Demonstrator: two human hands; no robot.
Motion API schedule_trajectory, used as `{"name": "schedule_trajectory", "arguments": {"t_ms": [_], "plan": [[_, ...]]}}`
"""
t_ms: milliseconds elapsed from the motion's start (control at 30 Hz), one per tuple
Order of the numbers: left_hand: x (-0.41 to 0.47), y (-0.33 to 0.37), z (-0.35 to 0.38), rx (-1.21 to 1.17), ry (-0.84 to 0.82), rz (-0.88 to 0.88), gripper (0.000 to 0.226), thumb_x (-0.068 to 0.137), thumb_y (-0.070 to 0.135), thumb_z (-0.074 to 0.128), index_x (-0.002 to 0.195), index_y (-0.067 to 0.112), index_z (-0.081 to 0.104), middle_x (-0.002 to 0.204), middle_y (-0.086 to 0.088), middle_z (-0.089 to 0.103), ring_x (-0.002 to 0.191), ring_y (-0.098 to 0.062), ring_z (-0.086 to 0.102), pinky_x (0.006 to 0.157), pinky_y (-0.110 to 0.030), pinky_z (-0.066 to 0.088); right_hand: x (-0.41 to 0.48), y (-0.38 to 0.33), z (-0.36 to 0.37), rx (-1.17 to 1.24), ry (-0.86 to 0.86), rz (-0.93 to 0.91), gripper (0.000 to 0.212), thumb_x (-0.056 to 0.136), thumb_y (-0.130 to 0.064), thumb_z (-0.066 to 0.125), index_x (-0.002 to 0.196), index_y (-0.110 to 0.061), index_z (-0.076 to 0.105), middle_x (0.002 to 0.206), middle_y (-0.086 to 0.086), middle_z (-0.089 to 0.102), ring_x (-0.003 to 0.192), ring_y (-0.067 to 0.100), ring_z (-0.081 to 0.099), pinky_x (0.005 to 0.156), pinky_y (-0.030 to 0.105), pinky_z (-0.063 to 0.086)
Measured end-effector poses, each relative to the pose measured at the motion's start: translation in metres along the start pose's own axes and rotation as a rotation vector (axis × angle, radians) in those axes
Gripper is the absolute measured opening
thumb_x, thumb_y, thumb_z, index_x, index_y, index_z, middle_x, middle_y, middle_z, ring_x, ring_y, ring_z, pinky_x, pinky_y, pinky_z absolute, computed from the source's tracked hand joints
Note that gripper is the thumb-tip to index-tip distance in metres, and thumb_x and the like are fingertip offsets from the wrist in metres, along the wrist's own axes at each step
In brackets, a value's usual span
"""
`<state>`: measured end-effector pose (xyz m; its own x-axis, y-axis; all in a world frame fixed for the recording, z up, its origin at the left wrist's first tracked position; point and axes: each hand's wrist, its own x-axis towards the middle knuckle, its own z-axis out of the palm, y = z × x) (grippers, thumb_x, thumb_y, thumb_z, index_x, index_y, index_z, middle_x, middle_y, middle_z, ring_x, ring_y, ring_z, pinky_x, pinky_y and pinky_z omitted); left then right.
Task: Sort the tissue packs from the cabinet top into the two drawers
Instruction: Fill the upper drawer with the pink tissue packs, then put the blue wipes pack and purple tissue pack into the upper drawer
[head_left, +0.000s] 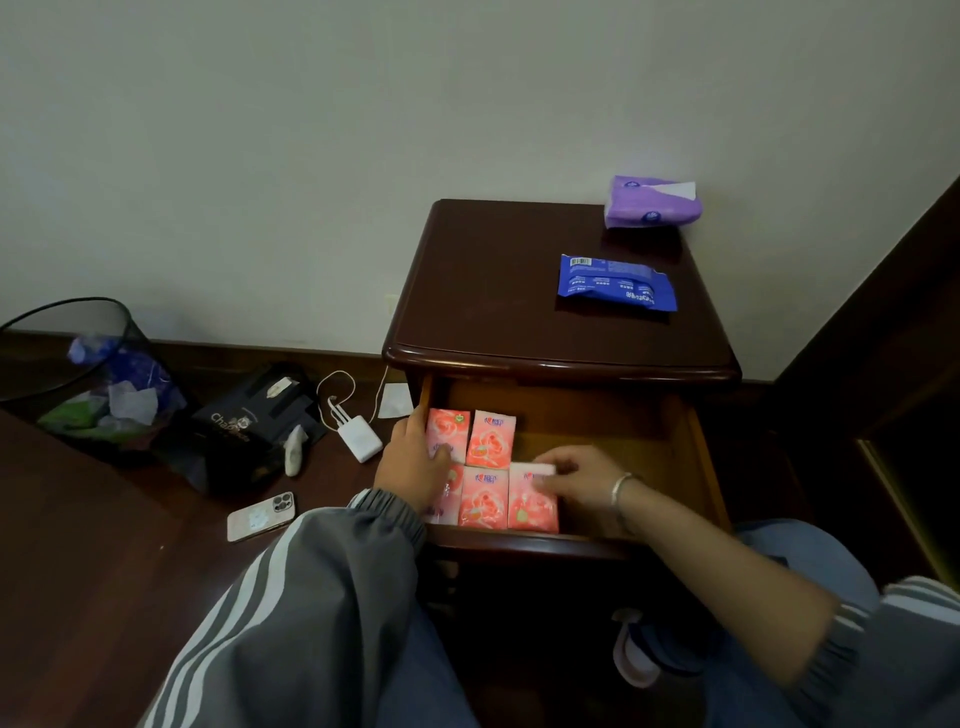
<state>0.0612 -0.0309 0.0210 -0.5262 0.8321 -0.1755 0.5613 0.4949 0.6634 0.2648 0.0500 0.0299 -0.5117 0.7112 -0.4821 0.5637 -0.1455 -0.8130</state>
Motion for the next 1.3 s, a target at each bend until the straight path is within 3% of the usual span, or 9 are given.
{"name": "schedule_trajectory", "arguments": {"t_ms": [167,233,300,500,667,733,833,1000,1300], "plan": [[-0.003,0.001,-0.002,0.003,-0.006,0.013,0.065,0.093,0.021,0.052,0.150,0.022,0.021,0.146,-0.007,0.038,0.128,-0.023,0.046,0.103,-0.038,0.043,-0.005,-0.004,0.019,0.096,-0.069,0.117,0.067,0.090,-0.018,0.061,0.147,-0.015,0.026,0.135,0.013,0.052,0.085,0.007,0.060,0.065,0.012,0.052],[-0.002,0.001,-0.002,0.007,-0.005,0.015,0.065,0.093,0.021,0.051,0.150,0.022,0.021,0.145,-0.006,0.039,0.128,-0.023,0.046,0.102,-0.038,0.043,-0.007,-0.002,0.015,0.242,-0.037,0.206,0.076,0.091,-0.029,0.058,0.150,-0.023,0.011,0.145,0.012,0.042,0.107,0.018,0.057,0.091,0.032,0.048],[-0.002,0.001,-0.002,0.012,-0.009,0.013,0.065,0.093,0.021,0.051,0.150,0.022,0.021,0.145,-0.007,0.039,0.127,-0.023,0.046,0.102,-0.038,0.044,-0.009,0.001,0.012,0.394,-0.040,0.279,0.075,0.091,-0.037,0.055,0.150,-0.021,0.010,0.146,0.013,0.041,0.128,0.031,0.044,0.106,0.048,0.034],[-0.002,0.002,-0.002,-0.001,-0.046,-0.002,0.064,0.093,0.020,0.051,0.150,0.022,0.021,0.145,-0.007,0.040,0.129,-0.023,0.045,0.102,-0.037,0.042,-0.021,-0.009,0.012,0.183,-0.059,0.232,0.070,0.093,-0.047,0.045,0.150,-0.019,0.015,0.151,0.007,0.034,0.136,0.027,0.036,0.111,0.042,0.030],[-0.010,0.008,-0.011,0.045,0.260,0.080,0.032,0.095,0.023,0.049,0.125,0.014,0.054,0.128,-0.003,0.053,0.111,-0.016,0.055,0.090,-0.031,0.047,-0.041,-0.027,-0.048,-0.178,0.241,-0.173,0.024,0.090,-0.030,0.058,0.112,-0.023,0.063,0.117,0.000,0.065,0.107,0.011,0.058,0.084,0.020,0.040],[-0.009,0.020,-0.020,0.042,0.415,0.253,0.024,0.094,0.018,0.051,0.115,0.012,0.061,0.118,-0.003,0.058,0.104,-0.015,0.057,0.085,-0.027,0.045,-0.040,-0.028,-0.086,-0.236,0.493,-0.307,0.017,0.088,-0.023,0.061,0.104,-0.019,0.067,0.106,0.003,0.069,0.098,0.014,0.062,0.081,0.021,0.040],[0.006,0.062,-0.031,0.068,0.475,0.502,0.023,0.091,0.014,0.053,0.113,0.011,0.061,0.114,-0.003,0.059,0.103,-0.010,0.053,0.087,-0.022,0.040,-0.014,-0.027,-0.144,-0.425,0.764,-0.278,0.034,0.091,-0.025,0.056,0.123,-0.011,0.057,0.125,0.012,0.060,0.116,0.028,0.054,0.094,0.031,0.040],[0.058,0.143,-0.012,0.175,0.295,0.663,0.030,0.096,0.022,0.048,0.120,0.009,0.061,0.125,-0.008,0.056,0.112,-0.021,0.052,0.096,-0.032,0.040,0.038,-0.007,-0.157,-0.753,0.670,-0.080,0.055,0.097,-0.040,0.037,0.146,-0.017,0.029,0.155,0.009,0.023,0.144,0.028,0.018,0.114,0.046,0.023],[0.183,0.222,0.045,0.243,-0.084,0.449,0.070,0.084,0.052,0.061,0.144,0.024,0.037,0.153,0.000,0.031,0.140,-0.024,0.029,0.114,-0.050,0.024,0.049,0.011,-0.152,-0.817,0.812,-0.149,0.052,0.095,-0.041,0.036,0.144,-0.021,0.036,0.153,0.006,0.032,0.143,0.026,0.024,0.110,0.046,0.029]]}}
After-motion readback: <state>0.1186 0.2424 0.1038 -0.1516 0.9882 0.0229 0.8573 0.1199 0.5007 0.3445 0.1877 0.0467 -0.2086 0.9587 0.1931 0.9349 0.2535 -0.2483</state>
